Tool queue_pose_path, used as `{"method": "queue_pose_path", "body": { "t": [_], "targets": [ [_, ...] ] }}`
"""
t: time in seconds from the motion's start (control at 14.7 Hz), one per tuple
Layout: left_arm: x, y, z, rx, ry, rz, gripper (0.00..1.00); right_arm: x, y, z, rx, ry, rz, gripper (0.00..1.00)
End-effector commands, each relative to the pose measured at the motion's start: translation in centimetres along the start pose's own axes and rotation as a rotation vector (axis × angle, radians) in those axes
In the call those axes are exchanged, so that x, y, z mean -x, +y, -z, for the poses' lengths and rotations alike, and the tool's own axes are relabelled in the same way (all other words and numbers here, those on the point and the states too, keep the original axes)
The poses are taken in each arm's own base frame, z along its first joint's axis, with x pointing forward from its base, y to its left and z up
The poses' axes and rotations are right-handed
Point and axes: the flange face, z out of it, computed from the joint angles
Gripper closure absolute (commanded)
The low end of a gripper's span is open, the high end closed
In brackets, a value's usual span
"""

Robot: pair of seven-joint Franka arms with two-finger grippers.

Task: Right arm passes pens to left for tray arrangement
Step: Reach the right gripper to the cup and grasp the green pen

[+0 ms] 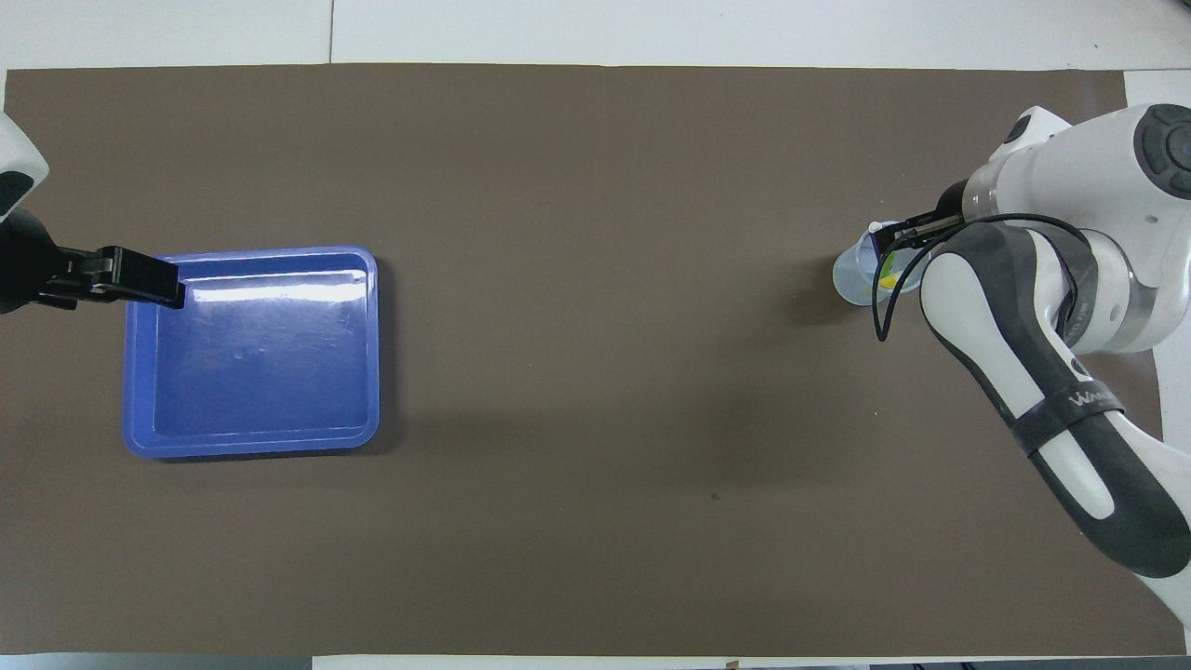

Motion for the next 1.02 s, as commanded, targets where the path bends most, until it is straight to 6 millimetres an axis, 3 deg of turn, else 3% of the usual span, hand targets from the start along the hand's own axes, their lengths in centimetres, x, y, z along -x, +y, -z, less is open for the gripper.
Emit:
{"method": "queue_pose_path", "body": {
  "t": [0.0, 0.14, 0.41, 0.61, 0.95],
  "targets": [
    [0.5, -0.2, 0.0, 0.009, 0.008, -0.001, 0.00, 0.3, 0.0, 0.2, -0.015, 0.016, 0.008, 0.39],
    [0.5, -0.2, 0.0, 0.009, 0.010, -0.001, 0.00, 0.3, -0.1, 0.2, -0.015, 0.016, 0.008, 0.49],
    [0.5, -0.2, 0.1, 0.009, 0.011, -0.002, 0.00, -0.1, -0.6, 0.4, -0.016, 0.025, 0.014, 0.97],
    [0.5, -0.3, 0.0, 0.009, 0.010, -0.002, 0.00, -0.1, -0.7, 1.2, -0.015, 0.036, 0.013, 1.00],
    [0.5, -0.3, 0.0, 0.009, 0.010, -0.002, 0.00, 0.3, -1.0, 5.0, -0.011, 0.061, 0.010, 1.00]
  ]
}}
